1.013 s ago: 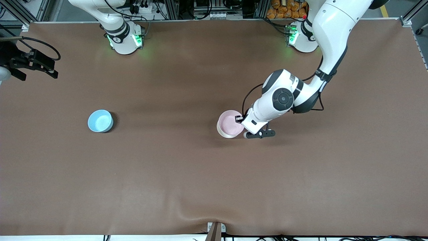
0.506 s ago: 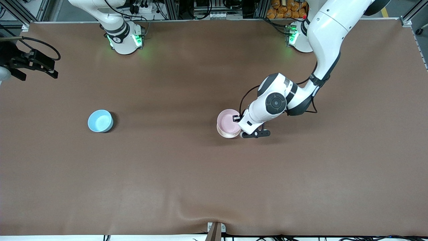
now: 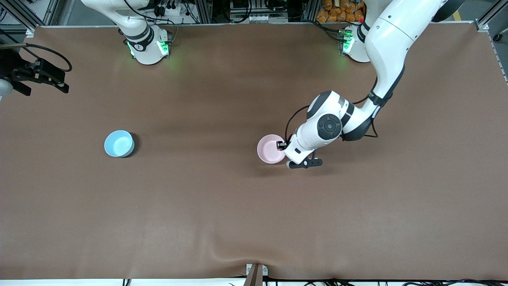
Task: Stack pink and blue bowls on white bowl
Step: 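Open the left gripper and withdraw it from the stacked bowls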
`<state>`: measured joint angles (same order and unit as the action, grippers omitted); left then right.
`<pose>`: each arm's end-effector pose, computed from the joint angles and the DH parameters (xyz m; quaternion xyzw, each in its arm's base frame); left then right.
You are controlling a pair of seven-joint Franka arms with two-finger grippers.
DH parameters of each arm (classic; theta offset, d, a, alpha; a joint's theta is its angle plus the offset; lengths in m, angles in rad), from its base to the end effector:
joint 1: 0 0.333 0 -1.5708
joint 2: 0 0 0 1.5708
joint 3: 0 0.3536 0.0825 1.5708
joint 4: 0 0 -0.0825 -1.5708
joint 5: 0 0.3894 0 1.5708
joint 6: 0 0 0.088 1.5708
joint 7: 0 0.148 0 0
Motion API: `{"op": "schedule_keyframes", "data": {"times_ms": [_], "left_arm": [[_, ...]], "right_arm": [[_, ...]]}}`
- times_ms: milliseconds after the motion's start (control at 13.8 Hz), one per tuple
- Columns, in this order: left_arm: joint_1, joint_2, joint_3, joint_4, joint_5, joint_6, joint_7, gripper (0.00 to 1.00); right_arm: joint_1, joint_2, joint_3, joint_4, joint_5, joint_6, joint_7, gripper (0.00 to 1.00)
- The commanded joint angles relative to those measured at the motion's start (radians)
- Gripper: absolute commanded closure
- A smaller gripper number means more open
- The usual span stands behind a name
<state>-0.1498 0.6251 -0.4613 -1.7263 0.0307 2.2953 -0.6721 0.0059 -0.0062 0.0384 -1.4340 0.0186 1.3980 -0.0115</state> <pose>0.5860 -0.3723 0.2417 0.9910 0.0586 -0.0688 0.0983 0.5369 0.0269 0.6737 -0.9994 -0.0294 0.0150 0.0088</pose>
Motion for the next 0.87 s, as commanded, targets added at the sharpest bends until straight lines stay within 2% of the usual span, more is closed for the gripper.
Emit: {"op": "schedule_keyframes", "data": {"times_ms": [0, 145, 362, 506, 651, 796], "left_arm": [[0.100, -0.170, 0.013, 0.030, 0.081, -0.196, -0.009, 0.00], [0.209, -0.267, 0.010, 0.071, 0.147, -0.339, 0.063, 0.00], [0.343, -0.393, 0.004, 0.146, 0.138, -0.494, 0.225, 0.00], [0.389, -0.488, 0.004, 0.149, 0.123, -0.552, 0.252, 0.00], [0.398, -0.544, 0.007, 0.149, 0.097, -0.615, 0.293, 0.00], [0.424, -0.585, 0.013, 0.148, 0.039, -0.648, 0.316, 0.00]], "right_arm": [[-0.015, 0.005, 0.009, 0.014, 0.017, -0.008, 0.007, 0.00], [-0.015, 0.008, 0.009, 0.018, 0.015, 0.001, 0.002, 0.00], [-0.039, 0.034, 0.003, 0.020, 0.003, 0.006, -0.005, 0.00], [-0.055, 0.041, 0.003, 0.020, 0.001, 0.009, -0.005, 0.00], [-0.061, 0.128, 0.001, 0.021, -0.011, 0.024, -0.005, 0.00], [-0.085, 0.150, 0.001, 0.021, -0.041, 0.027, -0.008, 0.00]]}}
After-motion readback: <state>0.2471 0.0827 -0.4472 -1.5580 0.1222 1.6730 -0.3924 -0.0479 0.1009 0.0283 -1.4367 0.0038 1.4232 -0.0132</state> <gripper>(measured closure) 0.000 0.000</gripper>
